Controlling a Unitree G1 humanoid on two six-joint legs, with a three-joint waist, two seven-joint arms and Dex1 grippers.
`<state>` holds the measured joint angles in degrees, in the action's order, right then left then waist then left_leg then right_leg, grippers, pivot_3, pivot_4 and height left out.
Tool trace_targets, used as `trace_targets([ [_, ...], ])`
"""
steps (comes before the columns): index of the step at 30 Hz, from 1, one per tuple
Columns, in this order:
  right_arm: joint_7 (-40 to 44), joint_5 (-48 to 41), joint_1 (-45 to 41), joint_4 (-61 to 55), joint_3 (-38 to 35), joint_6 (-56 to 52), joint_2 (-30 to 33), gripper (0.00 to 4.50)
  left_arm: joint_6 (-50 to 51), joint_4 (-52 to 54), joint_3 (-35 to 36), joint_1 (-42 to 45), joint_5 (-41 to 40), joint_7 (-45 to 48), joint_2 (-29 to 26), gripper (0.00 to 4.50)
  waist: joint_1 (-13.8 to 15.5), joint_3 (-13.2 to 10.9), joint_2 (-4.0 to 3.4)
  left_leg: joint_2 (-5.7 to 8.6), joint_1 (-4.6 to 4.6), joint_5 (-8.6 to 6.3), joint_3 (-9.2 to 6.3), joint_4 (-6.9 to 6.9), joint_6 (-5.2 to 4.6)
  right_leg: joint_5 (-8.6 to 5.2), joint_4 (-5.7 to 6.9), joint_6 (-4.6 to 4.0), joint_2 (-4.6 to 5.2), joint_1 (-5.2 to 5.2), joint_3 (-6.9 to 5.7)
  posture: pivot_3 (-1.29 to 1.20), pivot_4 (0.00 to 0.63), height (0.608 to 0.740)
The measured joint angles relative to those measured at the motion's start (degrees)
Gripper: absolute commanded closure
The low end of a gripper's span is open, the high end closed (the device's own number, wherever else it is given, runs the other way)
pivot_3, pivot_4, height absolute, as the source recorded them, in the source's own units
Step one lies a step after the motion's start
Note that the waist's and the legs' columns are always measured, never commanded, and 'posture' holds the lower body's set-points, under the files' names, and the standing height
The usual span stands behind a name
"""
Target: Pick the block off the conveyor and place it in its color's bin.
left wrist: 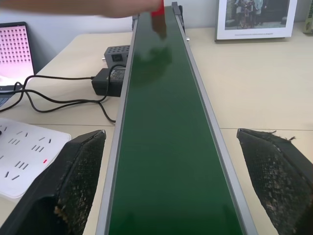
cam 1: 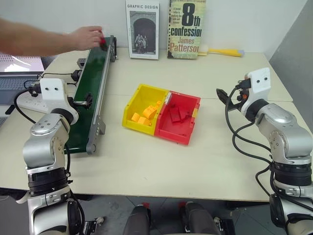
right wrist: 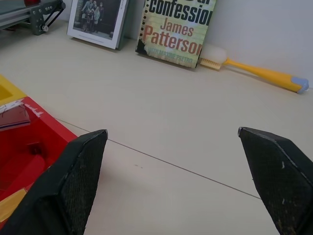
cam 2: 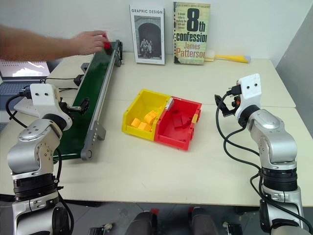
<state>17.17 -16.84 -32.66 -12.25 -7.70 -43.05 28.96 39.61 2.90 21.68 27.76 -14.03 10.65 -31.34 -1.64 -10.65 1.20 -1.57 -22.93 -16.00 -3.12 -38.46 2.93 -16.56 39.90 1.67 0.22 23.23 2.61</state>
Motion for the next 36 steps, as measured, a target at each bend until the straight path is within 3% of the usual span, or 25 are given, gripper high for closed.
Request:
trace_targets([
  [29, 0.5, 0.1, 0.0, 0.0, 0.1, 0.0, 0.0, 0.0, 0.0, 4.0, 0.7, -2.9, -0.6, -3.4, 1.4, 0.01, 0.0, 0.0, 0.0, 0.0, 0.0, 0.0, 0.0, 0.02, 0.0, 0.0, -0.01, 0.0, 0.01, 0.0, 0.01, 0.0, 0.15, 0.74],
  [32, 1.6, 0.1, 0.0, 0.0, 0.6, 0.0, 0.4, 0.0, 0.0, 4.0, 0.7, -2.9, -0.6, -3.5, 1.4, 0.01, 0.0, 0.0, 0.0, 0.0, 0.01, 0.0, 0.0, 0.02, 0.0, 0.0, 0.0, 0.0, 0.01, 0.0, 0.0, 0.0, 0.15, 0.74],
  [36, 10.2, -3.0, -2.3, 0.7, 2.3, 0.0, 2.9, 0.0, 0.0, 3.6, 0.1, -2.7, -0.6, -3.0, 1.4, 0.01, 0.0, 0.0, 0.0, 0.01, 0.01, 0.0, 0.0, 0.03, 0.0, 0.0, -0.01, 0.0, 0.0, 0.0, 0.0, 0.0, 0.15, 0.74],
])
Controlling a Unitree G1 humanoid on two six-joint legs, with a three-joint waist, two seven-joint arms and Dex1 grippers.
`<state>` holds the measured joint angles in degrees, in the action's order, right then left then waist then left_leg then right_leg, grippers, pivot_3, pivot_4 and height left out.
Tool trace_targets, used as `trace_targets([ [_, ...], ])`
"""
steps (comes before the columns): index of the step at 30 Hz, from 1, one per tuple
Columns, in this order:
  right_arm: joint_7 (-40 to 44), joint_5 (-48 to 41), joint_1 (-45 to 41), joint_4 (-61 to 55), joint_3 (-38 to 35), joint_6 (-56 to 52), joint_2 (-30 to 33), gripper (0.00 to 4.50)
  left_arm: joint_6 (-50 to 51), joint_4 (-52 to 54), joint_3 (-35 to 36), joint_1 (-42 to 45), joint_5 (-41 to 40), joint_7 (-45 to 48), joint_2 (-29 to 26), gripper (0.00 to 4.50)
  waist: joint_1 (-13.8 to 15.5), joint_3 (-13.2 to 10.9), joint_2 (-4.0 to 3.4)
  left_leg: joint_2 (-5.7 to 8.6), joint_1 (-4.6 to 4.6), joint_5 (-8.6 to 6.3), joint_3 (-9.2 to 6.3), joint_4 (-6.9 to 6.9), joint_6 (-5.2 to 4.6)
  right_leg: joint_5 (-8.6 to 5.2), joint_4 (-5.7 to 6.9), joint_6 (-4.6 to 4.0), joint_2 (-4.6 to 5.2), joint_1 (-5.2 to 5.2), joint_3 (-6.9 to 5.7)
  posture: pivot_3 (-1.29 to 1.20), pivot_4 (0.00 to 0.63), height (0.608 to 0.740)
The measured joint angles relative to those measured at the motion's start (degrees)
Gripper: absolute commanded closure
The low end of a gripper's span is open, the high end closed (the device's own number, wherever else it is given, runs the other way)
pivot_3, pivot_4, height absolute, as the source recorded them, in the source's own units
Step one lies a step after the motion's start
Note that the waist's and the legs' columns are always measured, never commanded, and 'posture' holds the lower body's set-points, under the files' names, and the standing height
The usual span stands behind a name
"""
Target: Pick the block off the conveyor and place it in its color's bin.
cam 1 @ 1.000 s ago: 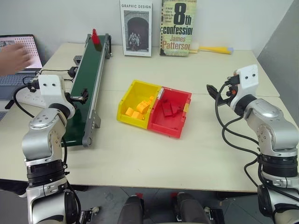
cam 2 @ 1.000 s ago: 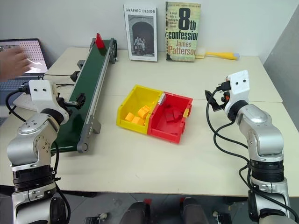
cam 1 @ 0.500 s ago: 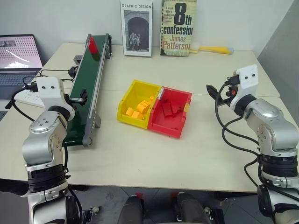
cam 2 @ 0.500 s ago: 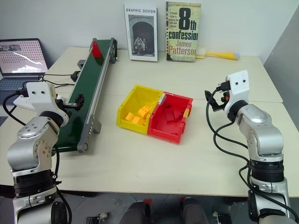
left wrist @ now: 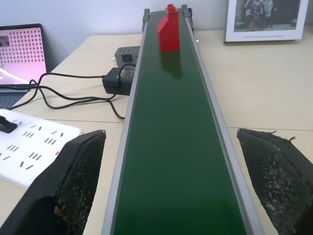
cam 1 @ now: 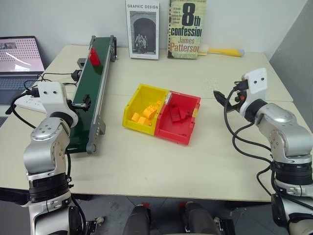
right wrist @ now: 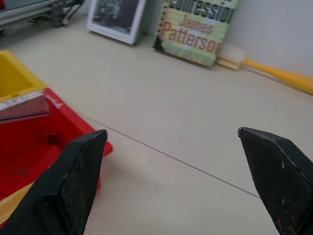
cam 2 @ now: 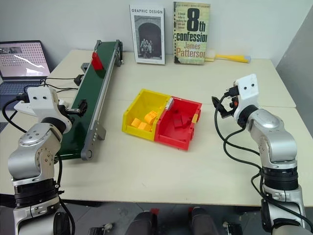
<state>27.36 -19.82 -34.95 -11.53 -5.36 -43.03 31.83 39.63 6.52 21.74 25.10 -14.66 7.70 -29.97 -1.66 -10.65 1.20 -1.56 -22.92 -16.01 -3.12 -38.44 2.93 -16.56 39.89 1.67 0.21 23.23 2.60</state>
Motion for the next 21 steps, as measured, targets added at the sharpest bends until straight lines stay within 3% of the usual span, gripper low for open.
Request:
trace_targets([
  [9, 22.6, -12.1, -5.0, -3.2, 4.8, -1.6, 5.9, 0.0, -0.1, -2.7, -1.2, 2.6, 0.1, 0.2, 0.2, 0.01, 0.0, 0.0, 0.0, -0.01, 0.0, -0.01, -0.08, -0.02, -0.01, 0.0, -0.01, 0.0, -0.01, -0.03, -0.06, 0.0, 0.15, 0.74],
  [21, 27.2, -13.1, -7.0, -3.2, 6.7, -1.9, 6.4, 0.0, -0.9, -4.2, -0.8, 3.0, -0.4, -2.4, 2.8, 0.01, 0.0, 0.0, 0.01, -0.01, -0.01, 0.0, -0.1, -0.02, 0.0, 0.0, -0.01, 0.0, 0.02, -0.03, -0.07, 0.0, 0.15, 0.74],
])
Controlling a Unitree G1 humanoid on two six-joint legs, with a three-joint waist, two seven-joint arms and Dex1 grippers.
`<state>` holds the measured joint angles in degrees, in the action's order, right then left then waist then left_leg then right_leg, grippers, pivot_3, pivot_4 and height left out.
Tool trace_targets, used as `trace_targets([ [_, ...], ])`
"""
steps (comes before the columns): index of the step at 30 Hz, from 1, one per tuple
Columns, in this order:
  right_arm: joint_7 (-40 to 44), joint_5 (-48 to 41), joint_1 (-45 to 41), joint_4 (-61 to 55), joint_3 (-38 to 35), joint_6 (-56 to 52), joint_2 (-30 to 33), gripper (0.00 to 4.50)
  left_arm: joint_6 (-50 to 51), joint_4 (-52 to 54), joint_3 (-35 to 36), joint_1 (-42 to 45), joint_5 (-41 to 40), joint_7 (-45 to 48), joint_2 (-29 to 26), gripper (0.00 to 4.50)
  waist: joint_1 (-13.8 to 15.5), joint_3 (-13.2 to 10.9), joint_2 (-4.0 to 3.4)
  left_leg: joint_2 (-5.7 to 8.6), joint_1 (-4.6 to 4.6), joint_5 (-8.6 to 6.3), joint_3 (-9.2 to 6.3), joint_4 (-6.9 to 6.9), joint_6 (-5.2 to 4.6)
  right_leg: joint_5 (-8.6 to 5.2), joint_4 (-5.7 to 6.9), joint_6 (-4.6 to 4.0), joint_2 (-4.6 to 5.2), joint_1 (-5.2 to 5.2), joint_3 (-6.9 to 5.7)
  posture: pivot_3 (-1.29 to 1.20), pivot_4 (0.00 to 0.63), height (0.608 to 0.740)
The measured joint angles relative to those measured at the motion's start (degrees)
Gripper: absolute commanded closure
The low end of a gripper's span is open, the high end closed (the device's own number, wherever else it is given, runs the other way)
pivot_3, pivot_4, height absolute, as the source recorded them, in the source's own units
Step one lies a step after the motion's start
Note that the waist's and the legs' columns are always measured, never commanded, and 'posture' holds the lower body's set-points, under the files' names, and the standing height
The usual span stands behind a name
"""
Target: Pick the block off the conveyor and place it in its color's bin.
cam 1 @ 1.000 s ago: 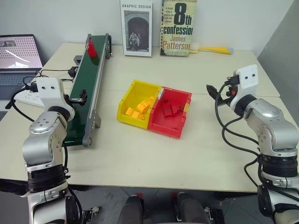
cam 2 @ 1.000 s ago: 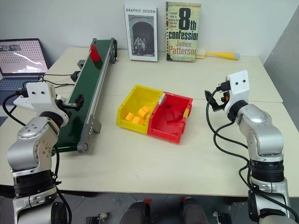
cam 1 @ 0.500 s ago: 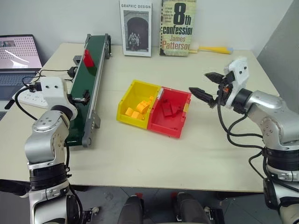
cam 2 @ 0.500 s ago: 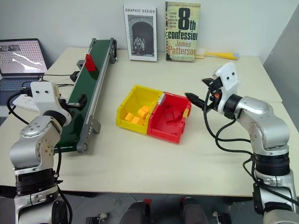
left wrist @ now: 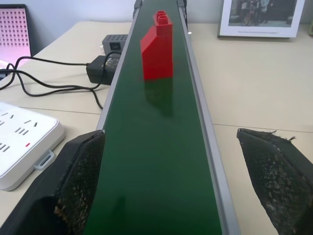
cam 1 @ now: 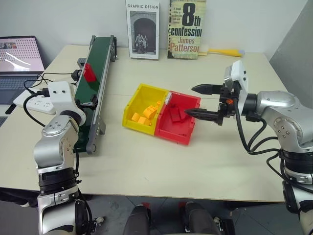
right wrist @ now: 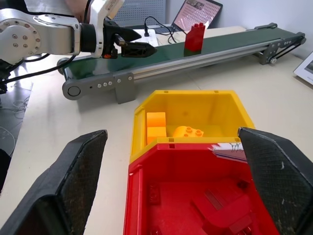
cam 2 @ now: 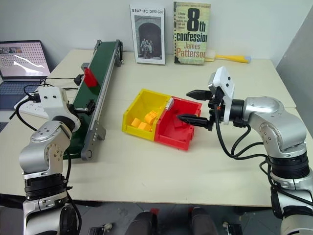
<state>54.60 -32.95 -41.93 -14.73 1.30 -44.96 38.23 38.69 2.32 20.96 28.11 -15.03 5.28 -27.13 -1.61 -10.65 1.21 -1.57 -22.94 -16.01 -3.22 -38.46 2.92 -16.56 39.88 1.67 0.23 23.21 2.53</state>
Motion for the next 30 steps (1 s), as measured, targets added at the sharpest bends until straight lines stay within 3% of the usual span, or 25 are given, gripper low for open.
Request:
trace_targets([
  [17, 0.2, 0.0, 0.0, -0.2, 0.0, -0.6, 0.3, 0.0, -1.8, -2.4, 0.7, 0.0, 0.0, -2.1, 2.1, 0.01, 0.0, 0.0, 0.0, 0.01, 0.0, 0.0, 0.0, -0.01, 0.0, 0.0, 0.0, 0.0, 0.01, 0.0, -0.01, 0.0, 0.15, 0.74],
  [18, 0.2, 0.0, 0.0, -0.2, 0.0, -0.6, 0.3, 0.0, -1.8, -2.6, 0.8, 0.0, -0.1, -2.1, 2.2, 0.37, 0.0, 0.0, 0.0, 0.01, 0.0, 0.0, -0.01, 0.0, 0.0, 0.0, 0.0, 0.0, 0.01, 0.0, -0.01, 0.0, 0.15, 0.74],
  [30, 0.1, 0.1, 0.0, -0.2, 0.0, -0.6, 0.8, 0.0, 1.0, -2.3, 4.7, 0.7, -3.2, -4.0, 4.4, 2.63, 0.0, 0.0, 0.0, 0.01, -0.01, 0.0, -0.01, -0.02, 0.01, 0.0, 0.0, 0.0, 0.02, 0.0, -0.01, 0.0, 0.15, 0.74],
])
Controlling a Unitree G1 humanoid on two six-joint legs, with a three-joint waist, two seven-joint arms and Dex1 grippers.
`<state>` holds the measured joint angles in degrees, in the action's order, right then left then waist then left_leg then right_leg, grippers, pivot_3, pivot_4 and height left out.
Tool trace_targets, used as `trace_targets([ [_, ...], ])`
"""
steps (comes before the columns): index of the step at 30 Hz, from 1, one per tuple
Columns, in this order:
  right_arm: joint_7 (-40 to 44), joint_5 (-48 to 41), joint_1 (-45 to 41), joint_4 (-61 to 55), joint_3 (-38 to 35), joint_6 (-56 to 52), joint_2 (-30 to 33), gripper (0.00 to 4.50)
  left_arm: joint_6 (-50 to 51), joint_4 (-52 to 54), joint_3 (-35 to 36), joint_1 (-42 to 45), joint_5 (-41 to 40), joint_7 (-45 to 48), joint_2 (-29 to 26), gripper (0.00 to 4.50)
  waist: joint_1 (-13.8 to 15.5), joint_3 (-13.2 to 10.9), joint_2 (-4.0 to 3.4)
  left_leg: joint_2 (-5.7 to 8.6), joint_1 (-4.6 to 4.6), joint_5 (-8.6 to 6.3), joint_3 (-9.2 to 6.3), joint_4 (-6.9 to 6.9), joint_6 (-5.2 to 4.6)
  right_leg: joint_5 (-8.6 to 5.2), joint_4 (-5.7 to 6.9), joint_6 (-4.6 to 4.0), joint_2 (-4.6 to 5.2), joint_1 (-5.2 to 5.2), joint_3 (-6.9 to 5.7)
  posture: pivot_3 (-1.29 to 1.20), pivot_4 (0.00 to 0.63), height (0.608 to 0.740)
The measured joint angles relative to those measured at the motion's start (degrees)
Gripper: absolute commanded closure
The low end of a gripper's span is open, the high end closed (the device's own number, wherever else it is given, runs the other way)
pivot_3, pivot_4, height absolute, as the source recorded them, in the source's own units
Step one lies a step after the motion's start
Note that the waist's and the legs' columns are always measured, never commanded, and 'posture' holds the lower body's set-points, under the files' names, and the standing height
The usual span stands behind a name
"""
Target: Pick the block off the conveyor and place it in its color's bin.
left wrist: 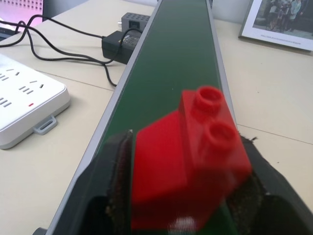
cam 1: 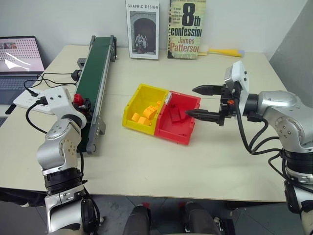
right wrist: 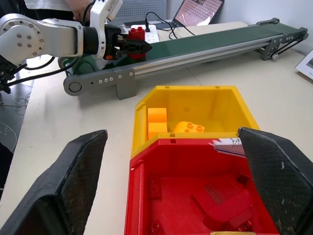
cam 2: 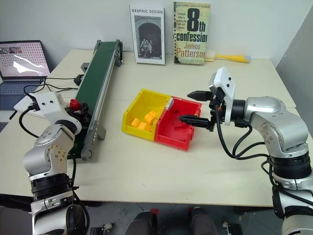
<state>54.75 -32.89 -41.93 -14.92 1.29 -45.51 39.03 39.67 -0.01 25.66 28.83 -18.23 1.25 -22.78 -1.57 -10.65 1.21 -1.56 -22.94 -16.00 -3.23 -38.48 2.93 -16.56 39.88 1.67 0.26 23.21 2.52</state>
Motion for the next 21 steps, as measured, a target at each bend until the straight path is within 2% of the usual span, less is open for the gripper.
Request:
trace_targets([
  [2, 0.0, 0.0, 0.0, 0.0, 0.0, 0.0, 0.0, 0.0, 0.5, 0.6, 0.0, 0.0, -0.4, -0.3, 0.0, 2.97, 0.0, 0.0, 0.0, 0.0, 0.0, 0.0, 0.0, 0.0, 0.0, 0.0, 0.0, 0.0, 0.0, 0.0, 0.0, 0.0, 0.15, 0.74],
  [8, -0.3, 0.1, 0.0, -0.1, -0.1, 0.1, 0.8, 0.0, 1.5, 1.8, -0.1, 0.9, -1.1, 0.0, -0.1, 2.97, 0.0, 0.0, 0.0, 0.0, 0.0, 0.0, -0.01, 0.0, 0.01, 0.0, 0.0, 0.0, 0.0, 0.0, -0.01, 0.0, 0.15, 0.74],
  [11, -1.0, 0.2, 0.5, -1.0, -0.4, 0.0, 2.3, 0.0, 2.2, 1.8, -2.4, 3.3, -1.1, 2.4, -1.8, 2.97, 0.2, 0.0, 0.0, 0.02, -0.04, 0.01, -0.03, 0.0, 0.01, 0.0, -0.01, 0.0, 0.0, 0.0, -0.04, 0.0, 0.15, 0.74],
  [15, -2.9, 0.8, 3.7, -4.6, -1.8, -1.4, 6.5, 0.0, 2.7, 2.4, -11.3, 9.5, -2.0, 11.6, -4.1, 2.97, 1.1, 0.0, 0.02, 0.07, -0.08, 0.06, -0.02, -0.01, 0.1, 0.0, -0.13, 0.0, 0.02, -0.03, -0.05, 0.0, 0.15, 0.74],
  [21, -6.4, 0.0, 10.0, -11.8, -4.7, -5.5, 9.9, 0.0, 2.2, 2.0, -27.0, 16.1, -4.0, 28.4, -1.7, 2.97, 1.2, 0.0, 0.02, 0.08, -0.05, 0.06, 0.07, -0.01, 0.11, 0.0, -0.12, 0.0, -0.02, -0.03, 0.03, 0.0, 0.15, 0.74],
])
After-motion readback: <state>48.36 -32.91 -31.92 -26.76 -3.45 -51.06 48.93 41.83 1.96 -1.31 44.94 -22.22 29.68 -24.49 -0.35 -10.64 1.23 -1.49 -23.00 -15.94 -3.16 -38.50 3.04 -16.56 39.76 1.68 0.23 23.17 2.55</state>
